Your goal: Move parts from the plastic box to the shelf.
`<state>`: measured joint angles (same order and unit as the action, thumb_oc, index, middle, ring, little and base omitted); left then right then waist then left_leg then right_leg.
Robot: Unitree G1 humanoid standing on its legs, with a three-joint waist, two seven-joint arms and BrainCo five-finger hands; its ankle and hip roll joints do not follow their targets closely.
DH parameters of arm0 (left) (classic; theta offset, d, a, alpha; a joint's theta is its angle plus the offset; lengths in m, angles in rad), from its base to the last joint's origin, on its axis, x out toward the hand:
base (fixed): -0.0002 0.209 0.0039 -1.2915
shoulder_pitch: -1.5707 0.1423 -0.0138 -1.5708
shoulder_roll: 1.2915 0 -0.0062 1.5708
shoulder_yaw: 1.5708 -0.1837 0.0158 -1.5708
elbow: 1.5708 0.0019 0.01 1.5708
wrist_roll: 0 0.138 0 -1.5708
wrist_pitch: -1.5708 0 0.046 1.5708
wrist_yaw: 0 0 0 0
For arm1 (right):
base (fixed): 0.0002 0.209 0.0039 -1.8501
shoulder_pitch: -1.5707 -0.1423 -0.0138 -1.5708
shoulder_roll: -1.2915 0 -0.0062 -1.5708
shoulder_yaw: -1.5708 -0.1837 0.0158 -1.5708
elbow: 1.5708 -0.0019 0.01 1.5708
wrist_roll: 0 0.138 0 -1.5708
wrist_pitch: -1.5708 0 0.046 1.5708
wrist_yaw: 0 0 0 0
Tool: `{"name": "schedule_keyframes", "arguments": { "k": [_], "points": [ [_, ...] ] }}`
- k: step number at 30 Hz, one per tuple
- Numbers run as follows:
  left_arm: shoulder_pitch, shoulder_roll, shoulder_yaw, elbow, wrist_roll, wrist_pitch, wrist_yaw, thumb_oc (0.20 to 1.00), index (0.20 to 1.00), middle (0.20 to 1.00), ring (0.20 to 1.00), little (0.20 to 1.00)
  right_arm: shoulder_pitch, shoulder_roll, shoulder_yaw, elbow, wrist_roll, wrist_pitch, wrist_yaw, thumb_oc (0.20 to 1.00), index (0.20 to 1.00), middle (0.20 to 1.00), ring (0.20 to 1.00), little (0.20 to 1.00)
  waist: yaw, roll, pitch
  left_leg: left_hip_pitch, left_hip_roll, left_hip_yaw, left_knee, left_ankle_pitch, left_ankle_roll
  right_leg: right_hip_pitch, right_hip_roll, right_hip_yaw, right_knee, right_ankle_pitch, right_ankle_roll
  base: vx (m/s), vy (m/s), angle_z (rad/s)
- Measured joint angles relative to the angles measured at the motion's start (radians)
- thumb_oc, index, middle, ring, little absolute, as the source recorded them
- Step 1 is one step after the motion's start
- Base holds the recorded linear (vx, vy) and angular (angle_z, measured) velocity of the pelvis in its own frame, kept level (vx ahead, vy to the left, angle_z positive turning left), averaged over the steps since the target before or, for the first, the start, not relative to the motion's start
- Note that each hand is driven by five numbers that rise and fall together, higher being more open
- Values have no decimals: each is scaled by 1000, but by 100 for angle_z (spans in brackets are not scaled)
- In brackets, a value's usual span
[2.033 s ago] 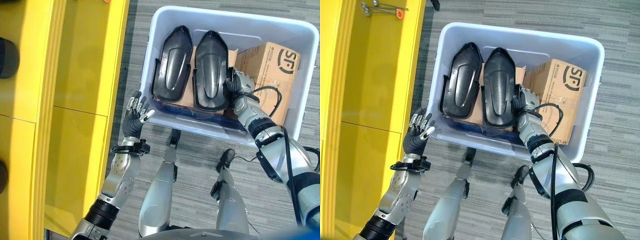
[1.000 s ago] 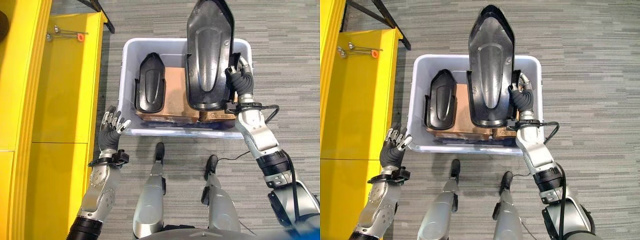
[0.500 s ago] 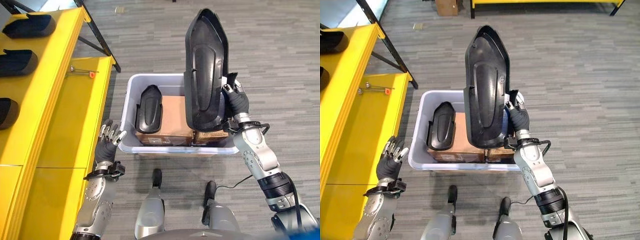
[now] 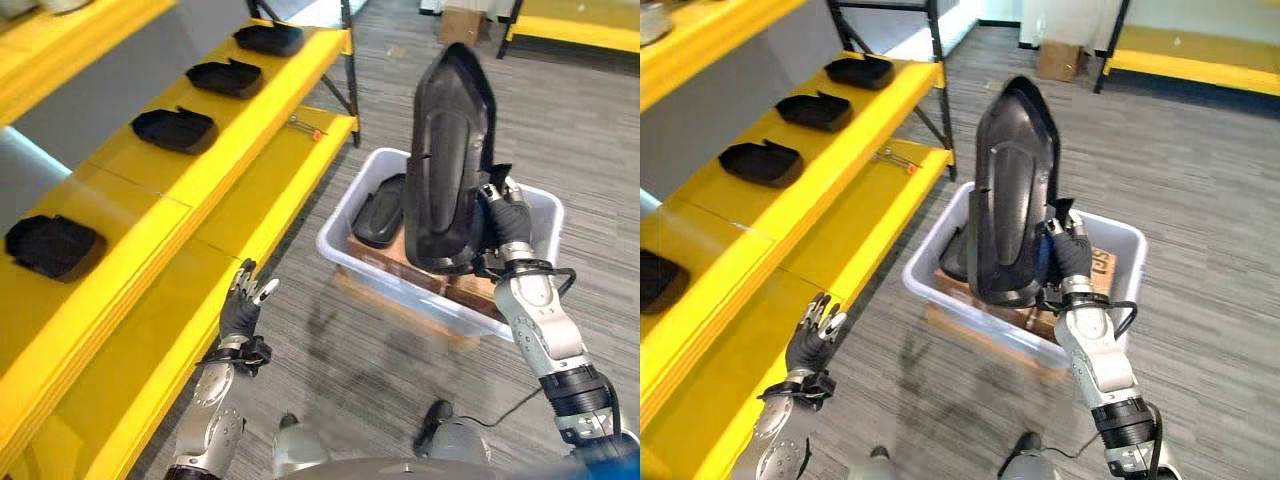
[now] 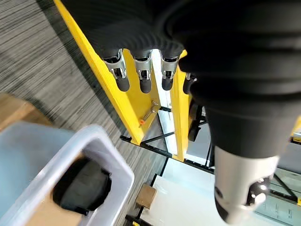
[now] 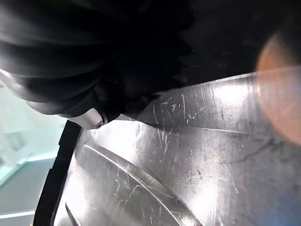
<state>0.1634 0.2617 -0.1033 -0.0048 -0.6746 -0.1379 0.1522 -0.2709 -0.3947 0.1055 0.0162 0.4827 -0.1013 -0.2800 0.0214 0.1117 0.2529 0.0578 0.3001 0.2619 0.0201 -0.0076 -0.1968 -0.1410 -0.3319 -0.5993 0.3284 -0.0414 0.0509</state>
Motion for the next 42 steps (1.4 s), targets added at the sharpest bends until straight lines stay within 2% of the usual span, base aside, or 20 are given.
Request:
{"name": "schedule_keyframes", "arguments": {
  "k": [2, 4, 7, 14, 19, 20, 21, 22, 23, 24, 25, 26, 27, 28, 30, 31, 32, 33, 35, 42],
  "points": [
    [12, 21, 11, 0, 0, 1, 0, 1000, 1000, 1000, 1000, 1000, 20, 45, 48, 13, 2, 8, 5, 200, 200, 200, 200, 200, 40, -51, -3, -18, -73, -1, 27, -13, 34, -6, -59, 41, -16, 42, 24, 14, 247, 19],
    [21, 45, 20, -1, 0, -1, -1, 1000, 1000, 1000, 1000, 1000, 36, 54, 66, 13, 2, 8, 25, 200, 200, 200, 200, 200, 53, -64, -4, -41, -112, -39, 58, -30, 61, 22, -93, 40, -40, 60, 52, 27, 210, 54],
    [42, 80, 33, -1, 1, -1, 0, 1000, 1000, 1000, 1000, 1000, 33, 79, 61, 13, -2, 8, 34, 200, 200, 200, 200, 200, 82, -77, -1, -89, -131, -65, 92, -35, 77, 39, -92, 51, -89, 79, 69, 14, 238, 31],
    [33, 74, 34, -1, 39, -2, 2, 1000, 1000, 1000, 1000, 1000, 37, 84, 48, 13, -35, 8, 32, 200, 200, 200, 200, 200, 86, -124, 26, -154, -174, -109, 200, -71, 105, 58, -128, 37, -122, 126, 82, 65, 223, 18],
    [24, 75, 34, -1, 40, -2, 2, 1000, 1000, 1000, 1000, 1000, 41, 120, 11, 6, -35, 9, 32, 200, 200, 200, 200, 200, 96, -130, 30, -245, -233, -145, 404, -195, 160, 115, -182, 21, -152, 147, 97, 63, 229, 33],
    [18, 74, 33, 0, 41, -2, 2, 1000, 1000, 1000, 1000, 1000, 60, 122, 3, -12, -35, 9, 34, 200, 200, 200, 200, 200, 89, -138, 31, -279, -272, -159, 456, -220, 193, 116, -216, 56, -133, 185, 105, 132, 280, 81],
    [8, 67, 32, 4, 41, -1, 2, 1000, 1000, 1000, 1000, 1000, 81, 118, -9, -29, -35, 9, 34, 200, 200, 200, 200, 200, 70, -137, 31, -294, -303, -172, 461, -222, 212, 106, -240, 134, -114, 236, 94, 239, 230, 99],
    [-2, 63, 32, 16, 41, -3, 3, 1000, 1000, 1000, 1000, 1000, 91, 114, -14, -29, -34, 14, 33, 200, 200, 200, 200, 200, 48, -134, 31, -287, -341, -211, 436, -206, 233, 73, -239, 285, -71, 287, 28, 287, 208, 122],
    [-27, 63, 27, 48, 42, -3, 5, 1000, 1000, 1000, 1000, 1000, 108, 110, -18, -29, -34, 16, 36, 200, 200, 200, 200, 200, 22, -113, 31, -281, -362, -290, 409, -183, 235, 39, -163, 543, 10, 208, 23, 151, 80, 162],
    [-68, 80, 17, 96, 44, -2, 6, 1000, 1000, 1000, 1000, 1000, 158, 132, -32, -26, -32, 15, 38, 200, 200, 200, 200, 200, -9, -98, 29, -245, -349, -373, 315, -140, 253, 38, 40, 819, 65, 34, 77, 186, 75, 169],
    [-73, 99, 25, 107, 59, -2, 6, 1000, 1000, 1000, 1000, 1000, 186, 148, -27, -27, -32, 15, 44, 200, 200, 200, 200, 200, -11, -111, 26, -208, -348, -401, 238, -90, 249, 19, 126, 873, 77, -32, 91, 156, 35, 146],
    [-60, 121, 36, 102, 68, -1, 7, 1000, 1000, 1000, 1000, 1000, 200, 158, -17, -27, -32, 16, 45, 200, 200, 200, 200, 200, -15, -135, 12, -187, -362, -391, 181, -57, 245, -14, 167, 859, 71, -53, 111, 248, 17, 79],
    [-44, 106, 63, 106, 78, 0, 10, 1000, 1000, 1000, 1000, 1000, 193, 161, -15, -26, -21, 15, 68, 200, 200, 200, 200, 200, -10, -156, 2, -159, -379, -404, 148, -63, 272, -84, 261, 795, 27, -84, 53, 198, -46, 48],
    [-26, 87, 63, 97, 80, 0, 9, 1000, 1000, 1000, 1000, 1000, 193, 155, -13, -25, -7, 14, 79, 200, 200, 200, 200, 200, -9, -149, 3, -127, -379, -407, 117, -57, 270, -117, 305, 707, -60, -50, 37, 185, -88, 15],
    [-22, 65, 63, 97, 81, 2, 12, 1000, 1000, 1000, 1000, 1000, 191, 149, -6, -24, 5, 14, 81, 200, 200, 200, 200, 200, -5, -153, 1, -98, -379, -398, 90, -57, 268, -129, 299, 588, -145, 28, 27, 120, -97, 6],
    [-27, 49, 59, 96, 81, 4, 15, 1000, 1000, 1000, 1000, 1000, 198, 143, -8, -21, 6, 14, 80, 200, 200, 200, 200, 200, -27, -156, -1, -70, -392, -431, 78, -61, 260, -81, 277, 552, -224, 91, 25, 130, -101, 57],
    [-26, 39, 53, 95, 84, 4, 18, 1000, 1000, 1000, 1000, 1000, 212, 135, -11, -16, 7, 14, 79, 200, 200, 200, 200, 200, -40, -164, -4, -38, -402, -454, 69, -66, 251, -31, 261, 553, -258, 146, 24, 137, -104, 59],
    [-28, 22, 54, 85, 87, 3, 22, 1000, 1000, 1000, 1000, 1000, 211, 124, -10, -7, 6, 14, 84, 200, 200, 200, 200, 200, -36, -155, -9, -18, -390, -455, 60, -77, 236, -10, 283, 560, -269, 156, -19, 135, -83, 24],
    [-8, 21, 56, 50, 87, -1, 22, 1000, 1000, 1000, 1000, 1000, 193, 112, 2, -5, 7, 14, 90, 200, 200, 200, 200, 200, -16, -143, -15, 3, -359, -430, 55, -98, 221, 14, 312, 563, -303, 164, -45, 120, -93, -31],
    [-19, 17, 53, 19, 88, 3, 18, 1000, 1000, 1000, 1000, 1000, 192, 69, -23, -2, 7, 18, 102, 200, 200, 200, 200, 200, -33, -115, -27, 31, -308, -437, 30, -110, 199, 65, 356, 527, -332, 135, -75, 104, -118, 11]
  ]
}}
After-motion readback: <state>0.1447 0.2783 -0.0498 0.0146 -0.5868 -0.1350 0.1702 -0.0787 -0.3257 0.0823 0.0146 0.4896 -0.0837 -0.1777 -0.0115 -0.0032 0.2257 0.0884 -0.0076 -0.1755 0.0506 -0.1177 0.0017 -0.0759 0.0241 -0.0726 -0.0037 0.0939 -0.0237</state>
